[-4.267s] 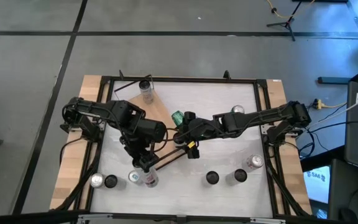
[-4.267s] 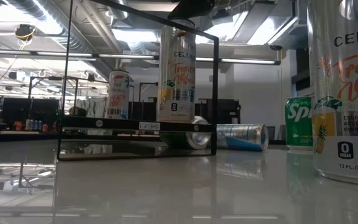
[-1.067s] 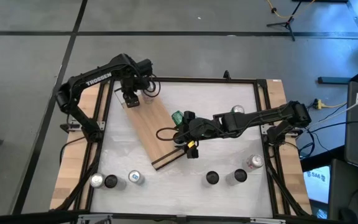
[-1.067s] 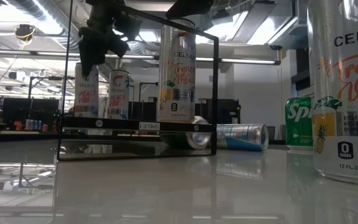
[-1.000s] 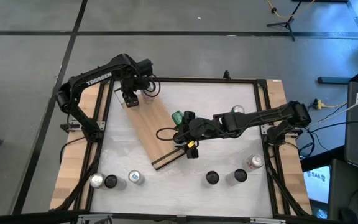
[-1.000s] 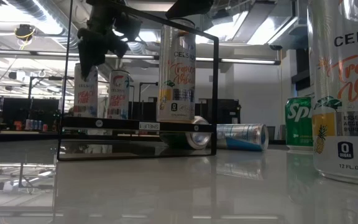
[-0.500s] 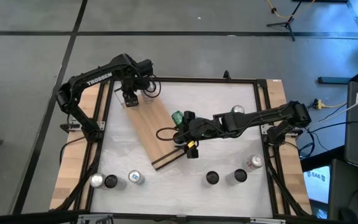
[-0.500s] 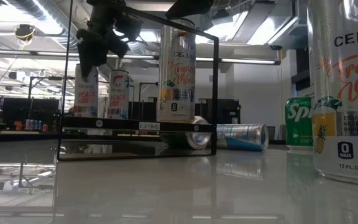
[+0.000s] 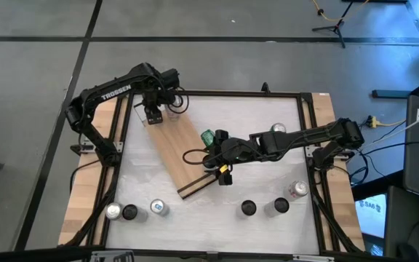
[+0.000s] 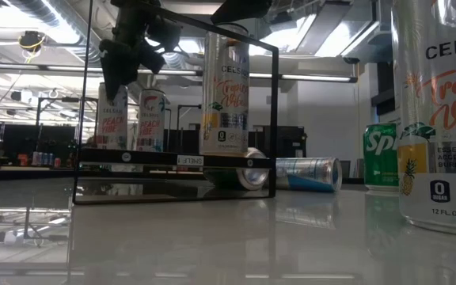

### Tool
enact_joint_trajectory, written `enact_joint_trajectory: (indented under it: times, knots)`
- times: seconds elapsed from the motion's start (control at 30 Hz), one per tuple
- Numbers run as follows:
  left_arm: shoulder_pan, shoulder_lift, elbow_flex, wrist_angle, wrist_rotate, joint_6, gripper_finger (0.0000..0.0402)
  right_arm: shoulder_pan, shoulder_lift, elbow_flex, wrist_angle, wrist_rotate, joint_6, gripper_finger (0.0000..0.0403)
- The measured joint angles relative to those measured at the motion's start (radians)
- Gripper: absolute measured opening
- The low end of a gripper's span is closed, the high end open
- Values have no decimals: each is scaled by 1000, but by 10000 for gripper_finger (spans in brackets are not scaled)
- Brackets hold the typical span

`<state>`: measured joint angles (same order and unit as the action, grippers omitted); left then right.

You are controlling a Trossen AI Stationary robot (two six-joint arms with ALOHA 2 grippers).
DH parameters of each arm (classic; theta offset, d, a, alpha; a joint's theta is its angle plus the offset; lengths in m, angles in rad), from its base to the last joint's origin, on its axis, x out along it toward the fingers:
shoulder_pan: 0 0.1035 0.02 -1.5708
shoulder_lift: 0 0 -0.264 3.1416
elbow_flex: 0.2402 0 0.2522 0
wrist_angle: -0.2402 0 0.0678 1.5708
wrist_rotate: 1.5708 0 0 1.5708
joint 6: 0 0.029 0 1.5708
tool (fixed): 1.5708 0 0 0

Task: Place canned beverage on shelf
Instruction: Put the white pink soda can on the shelf aligned with the other white pink soda can

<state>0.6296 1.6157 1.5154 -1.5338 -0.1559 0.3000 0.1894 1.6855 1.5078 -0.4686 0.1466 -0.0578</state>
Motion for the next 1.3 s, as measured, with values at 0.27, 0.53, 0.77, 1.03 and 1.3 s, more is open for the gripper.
enact_joint_trajectory:
  times: [0.27, 0.53, 0.77, 1.03, 1.3]
  knots:
    - [0, 0, 0, 14, 0, 0, 269, 0, 0, 0, 0, 0, 0, 353]
    - [0, 3, -3, 43, -19, -1, 317, 0, 0, 0, 0, 0, 0, 353]
    - [0, 3, -3, 90, -19, -2, 321, 0, 0, 0, 0, 0, 0, 353]
    - [0, -1, -2, 80, -54, -20, 321, 0, 0, 0, 0, 0, 0, 353]
    - [-1, -8, 3, 74, -47, -47, 322, 0, 0, 0, -3, 0, 0, 353]
